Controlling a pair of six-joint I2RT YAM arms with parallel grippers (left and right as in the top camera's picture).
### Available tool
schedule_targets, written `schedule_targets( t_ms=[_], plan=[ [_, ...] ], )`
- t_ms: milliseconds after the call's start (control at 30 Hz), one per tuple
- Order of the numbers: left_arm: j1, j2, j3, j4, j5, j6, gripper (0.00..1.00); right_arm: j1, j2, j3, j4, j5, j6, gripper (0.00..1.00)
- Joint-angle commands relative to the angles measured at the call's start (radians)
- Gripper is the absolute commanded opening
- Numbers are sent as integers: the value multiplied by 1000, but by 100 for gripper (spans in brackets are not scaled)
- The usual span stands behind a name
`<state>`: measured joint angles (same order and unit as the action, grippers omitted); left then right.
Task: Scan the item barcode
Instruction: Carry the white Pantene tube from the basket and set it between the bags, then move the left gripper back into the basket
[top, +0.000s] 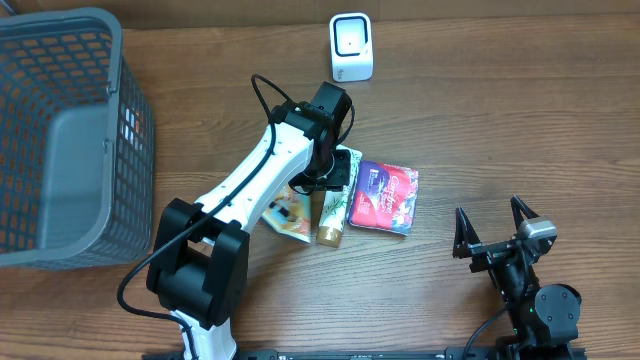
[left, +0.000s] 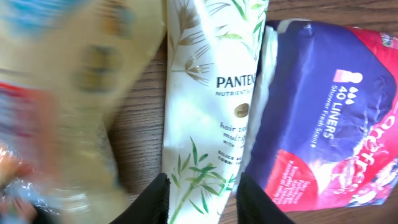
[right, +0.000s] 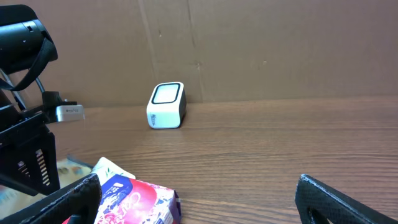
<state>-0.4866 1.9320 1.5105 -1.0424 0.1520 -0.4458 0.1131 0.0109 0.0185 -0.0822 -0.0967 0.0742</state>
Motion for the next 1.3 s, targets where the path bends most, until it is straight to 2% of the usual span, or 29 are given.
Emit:
schedule_targets(
  t_ms=[0, 133, 267, 300, 367, 400, 500, 533, 633, 667, 867, 1033, 1267],
  plan=[
    [7, -21, 24, -10, 2, -18, 31, 3, -8, -10, 5, 6, -4, 100],
    [34, -23, 185, -119, 32, 39, 32, 3, -8, -10, 5, 6, -3, 100],
    [73, -23, 436, -272, 31, 95, 36, 3, -8, -10, 5, 6, -4, 100],
    [86, -23, 507, -310, 31, 110, 40, 3, -8, -10, 5, 6, -4, 100],
    [117, -23, 643, -377, 19, 132, 57, 3, -8, -10, 5, 6, -4, 100],
    [152, -23, 752, -427, -5, 136, 70, 3, -8, -10, 5, 6, -4, 100],
    [250, -23, 945, -513, -40, 136, 87, 3, -8, -10, 5, 6, -3, 100],
    [294, -23, 1006, -541, -40, 135, 91, 3, -8, -10, 5, 6, -3, 100],
    [449, -23, 1147, -617, -28, 131, 94, 3, -8, -10, 5, 6, -4, 100],
    [538, -23, 1196, -647, -29, 128, 95, 3, -8, -10, 5, 6, -3, 100],
    [870, -22, 1184, -647, -26, 124, 99, 3, -8, -10, 5, 6, -3, 100],
    [1054, 16, 1093, -590, -31, 128, 100, 3, -8, -10, 5, 6, -4, 100],
    [1119, 179, 1061, -554, -21, 149, 100, 3, -8, -10, 5, 6, -3, 100]
  ],
)
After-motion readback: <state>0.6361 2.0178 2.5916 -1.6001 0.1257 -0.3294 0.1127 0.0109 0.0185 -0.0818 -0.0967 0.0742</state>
